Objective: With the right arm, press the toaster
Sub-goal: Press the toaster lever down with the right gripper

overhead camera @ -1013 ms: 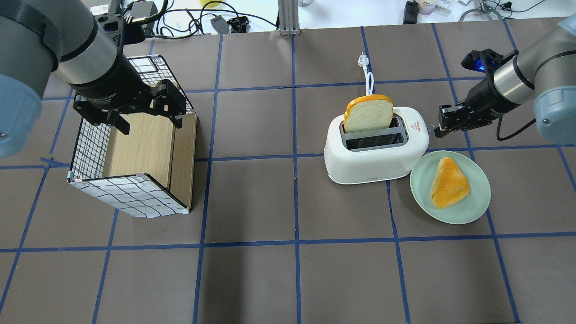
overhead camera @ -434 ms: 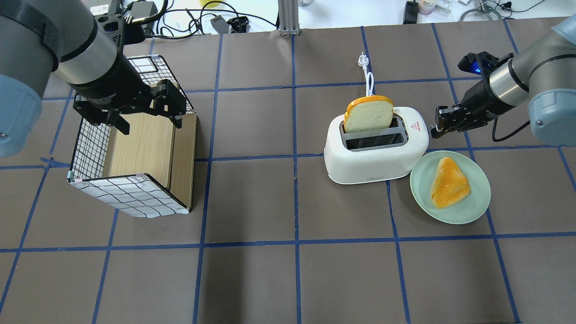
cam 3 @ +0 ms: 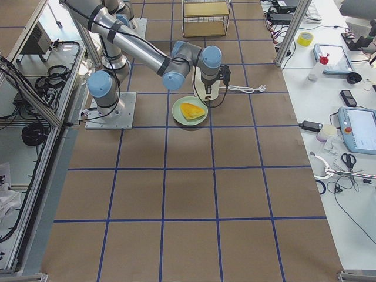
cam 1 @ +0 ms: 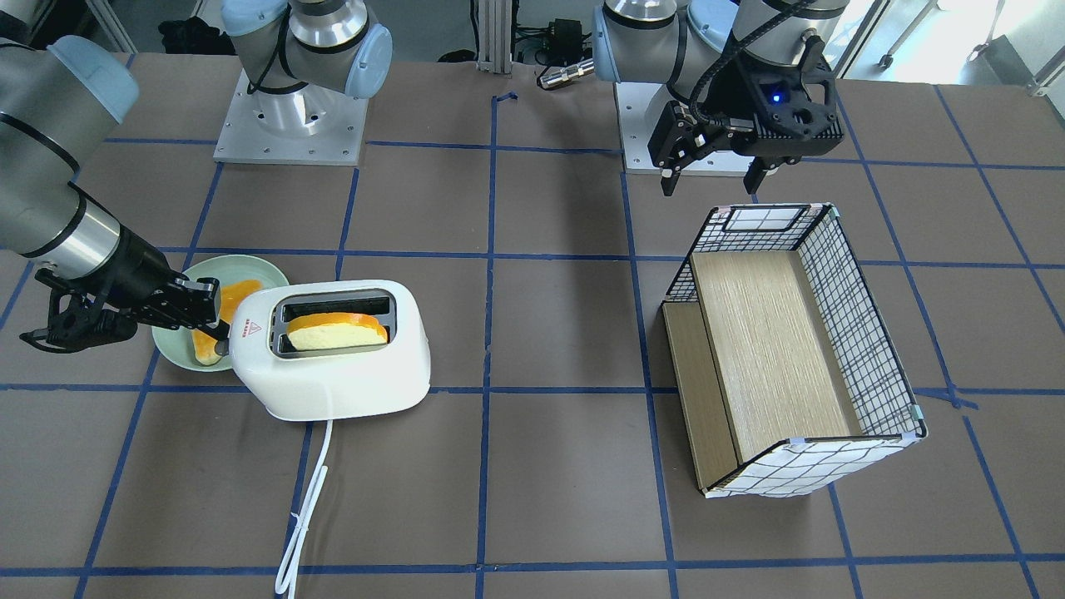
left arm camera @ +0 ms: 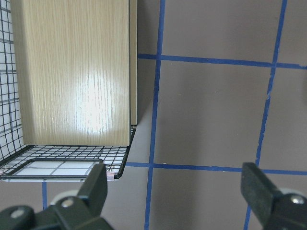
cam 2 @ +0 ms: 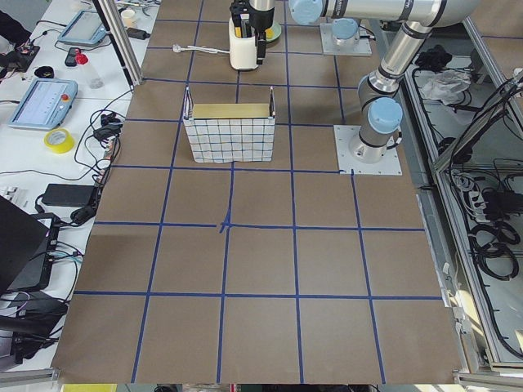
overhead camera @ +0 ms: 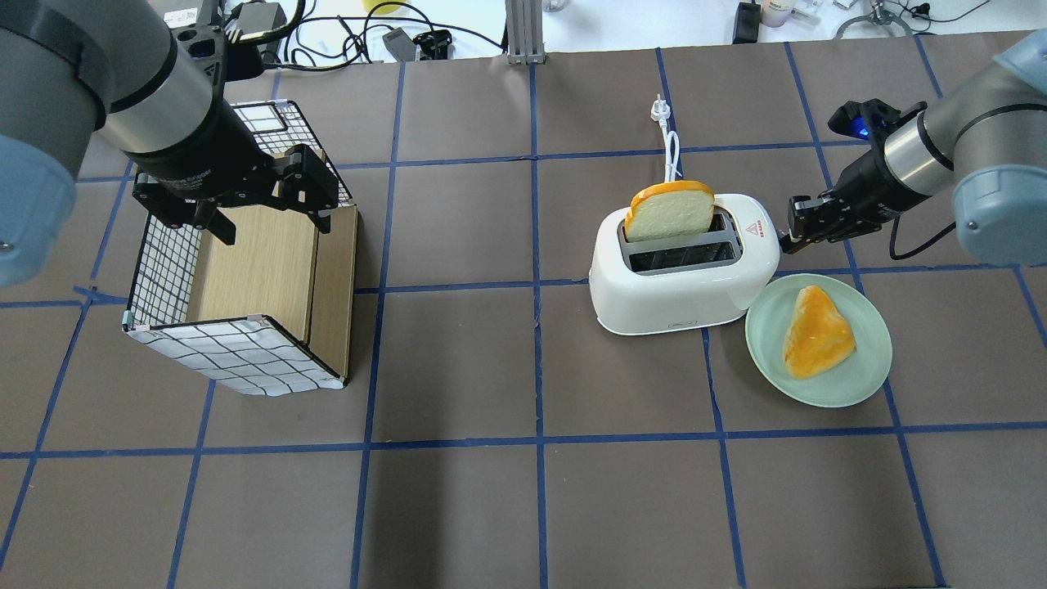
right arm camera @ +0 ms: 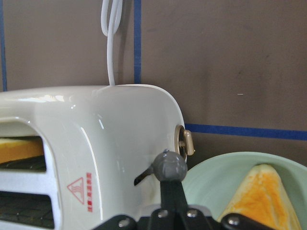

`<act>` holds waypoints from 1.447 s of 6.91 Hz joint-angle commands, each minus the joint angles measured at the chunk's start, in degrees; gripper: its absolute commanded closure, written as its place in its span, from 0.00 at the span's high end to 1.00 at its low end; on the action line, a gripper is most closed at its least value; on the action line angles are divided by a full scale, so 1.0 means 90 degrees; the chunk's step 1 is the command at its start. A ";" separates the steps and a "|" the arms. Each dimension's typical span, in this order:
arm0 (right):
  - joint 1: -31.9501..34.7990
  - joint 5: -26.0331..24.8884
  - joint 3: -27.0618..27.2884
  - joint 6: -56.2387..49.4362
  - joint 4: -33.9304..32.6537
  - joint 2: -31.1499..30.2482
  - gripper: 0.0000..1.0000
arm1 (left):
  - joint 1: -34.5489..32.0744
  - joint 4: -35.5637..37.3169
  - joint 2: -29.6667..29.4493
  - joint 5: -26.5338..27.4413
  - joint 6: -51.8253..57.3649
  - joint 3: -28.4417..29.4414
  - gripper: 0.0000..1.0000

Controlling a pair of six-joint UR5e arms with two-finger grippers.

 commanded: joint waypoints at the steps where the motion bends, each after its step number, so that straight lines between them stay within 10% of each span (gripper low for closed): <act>1: 0.0000 0.0000 0.0002 0.0003 -0.0133 0.0102 0.00 | 0.0000 0.0000 0.0000 0.0000 0.0000 0.0001 1.00; 10: -0.0010 -0.0010 0.0286 0.0080 -0.0554 0.0220 0.00 | 0.0000 0.0000 0.0000 0.0000 0.0000 -0.0009 1.00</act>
